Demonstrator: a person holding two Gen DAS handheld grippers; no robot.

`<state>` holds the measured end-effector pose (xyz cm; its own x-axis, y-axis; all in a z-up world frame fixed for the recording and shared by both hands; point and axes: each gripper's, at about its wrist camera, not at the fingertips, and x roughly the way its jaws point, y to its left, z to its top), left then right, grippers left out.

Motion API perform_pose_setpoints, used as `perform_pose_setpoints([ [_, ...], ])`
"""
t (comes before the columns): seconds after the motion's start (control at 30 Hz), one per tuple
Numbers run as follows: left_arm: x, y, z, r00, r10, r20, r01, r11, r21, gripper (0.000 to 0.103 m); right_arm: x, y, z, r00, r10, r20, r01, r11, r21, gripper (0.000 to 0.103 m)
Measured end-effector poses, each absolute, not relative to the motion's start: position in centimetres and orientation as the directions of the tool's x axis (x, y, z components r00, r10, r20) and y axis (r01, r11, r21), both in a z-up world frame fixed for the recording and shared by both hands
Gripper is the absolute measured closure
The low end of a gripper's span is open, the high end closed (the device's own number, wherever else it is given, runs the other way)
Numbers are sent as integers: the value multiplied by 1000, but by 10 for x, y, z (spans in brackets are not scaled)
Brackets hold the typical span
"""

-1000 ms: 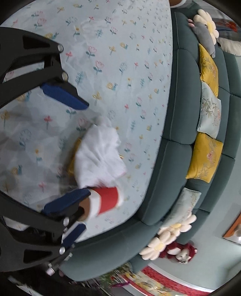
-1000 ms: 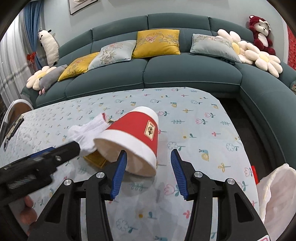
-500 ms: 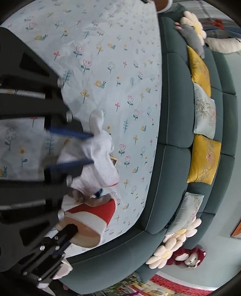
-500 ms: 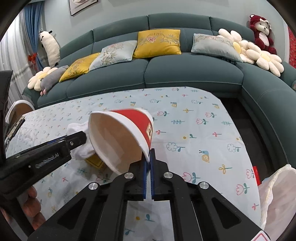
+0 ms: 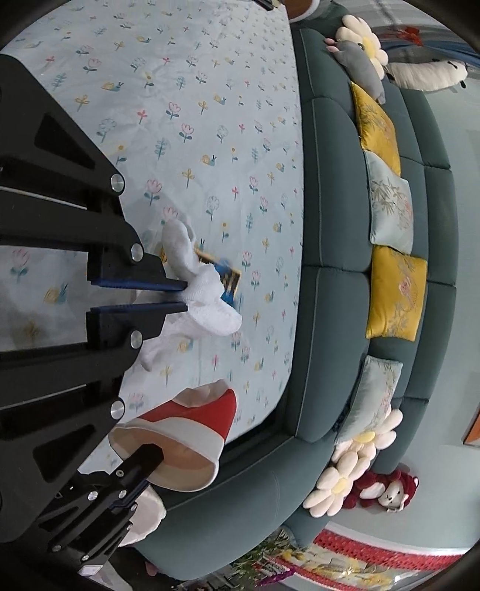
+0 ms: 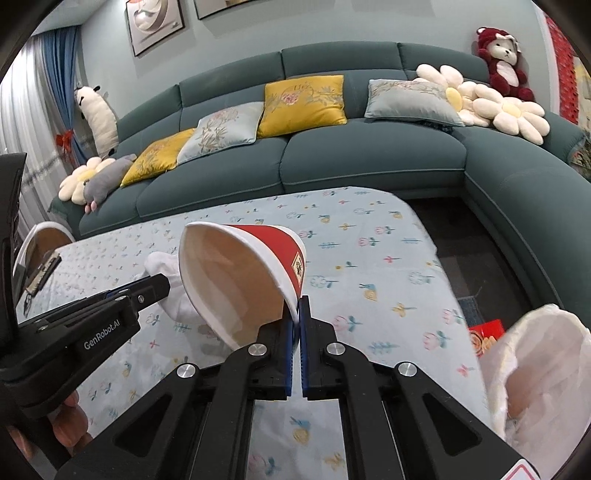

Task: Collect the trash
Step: 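Carry the paper cup and white tissue over the white bin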

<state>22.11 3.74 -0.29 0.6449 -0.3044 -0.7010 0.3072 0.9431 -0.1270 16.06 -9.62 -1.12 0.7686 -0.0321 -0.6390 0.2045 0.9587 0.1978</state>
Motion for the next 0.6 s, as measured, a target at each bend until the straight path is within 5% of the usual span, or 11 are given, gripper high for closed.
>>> perform_pose_setpoints([
  [0.6,136,-38,40,639,-398,-659,451,887,-99,97,66,-164,30,814,-130,-567,315,918,241,100],
])
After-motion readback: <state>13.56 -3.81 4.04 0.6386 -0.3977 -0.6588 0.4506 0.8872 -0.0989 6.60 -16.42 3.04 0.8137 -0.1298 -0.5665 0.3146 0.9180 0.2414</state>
